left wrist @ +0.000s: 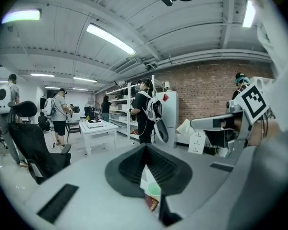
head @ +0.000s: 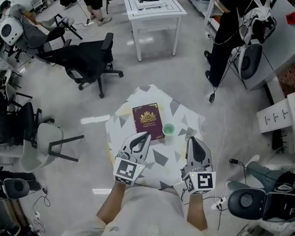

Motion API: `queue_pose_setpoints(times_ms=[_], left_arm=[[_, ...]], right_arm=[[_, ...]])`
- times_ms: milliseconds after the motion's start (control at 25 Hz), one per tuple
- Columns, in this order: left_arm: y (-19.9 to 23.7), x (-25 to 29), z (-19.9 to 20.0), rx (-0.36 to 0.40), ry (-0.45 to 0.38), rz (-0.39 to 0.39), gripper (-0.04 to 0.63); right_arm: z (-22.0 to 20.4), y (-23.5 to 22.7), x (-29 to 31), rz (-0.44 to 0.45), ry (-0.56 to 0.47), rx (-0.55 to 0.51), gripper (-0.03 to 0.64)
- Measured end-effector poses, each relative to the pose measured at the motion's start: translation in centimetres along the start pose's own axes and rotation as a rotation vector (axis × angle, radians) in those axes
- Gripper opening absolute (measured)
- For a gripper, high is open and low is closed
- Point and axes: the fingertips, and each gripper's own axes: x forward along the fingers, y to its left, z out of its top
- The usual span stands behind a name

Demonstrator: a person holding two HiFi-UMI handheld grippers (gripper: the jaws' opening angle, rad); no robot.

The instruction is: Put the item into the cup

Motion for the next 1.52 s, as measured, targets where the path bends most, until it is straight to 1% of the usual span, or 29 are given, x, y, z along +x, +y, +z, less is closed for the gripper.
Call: queue_pose_setpoints(times_ms=[200,440,640,1040,1520], left_arm=[[-0.1,1.6,-0.7,-0.02,0.008,0.04,0.012],[-0.3,3.3,-1.8,-0.048,0.02,0.069,0.012],[-0.4,4.7,-2.7,-0.067,0.023,0.076,0.012],[-0.5,6.3,-5.1,-0.1,0.056,0.09,0.012],[-0.8,7.5,-8.5,-0.113,0.109,0.085,0.012]], right_arm=[[-1.1,-1.0,1.5,0.048,0.035,0.002,0.003],[-2.4,-1.7,2.9,0.098,0.074,0.004,0.003],[-3.8,-2.2,4.2,0.13,0.101,0.0,0.003],[-6.6,-2.4,5.9,0.185,0.168,0.003,0.003],[-10.4,-2.0,6.5,0.218,0.236,0.02,0.003]])
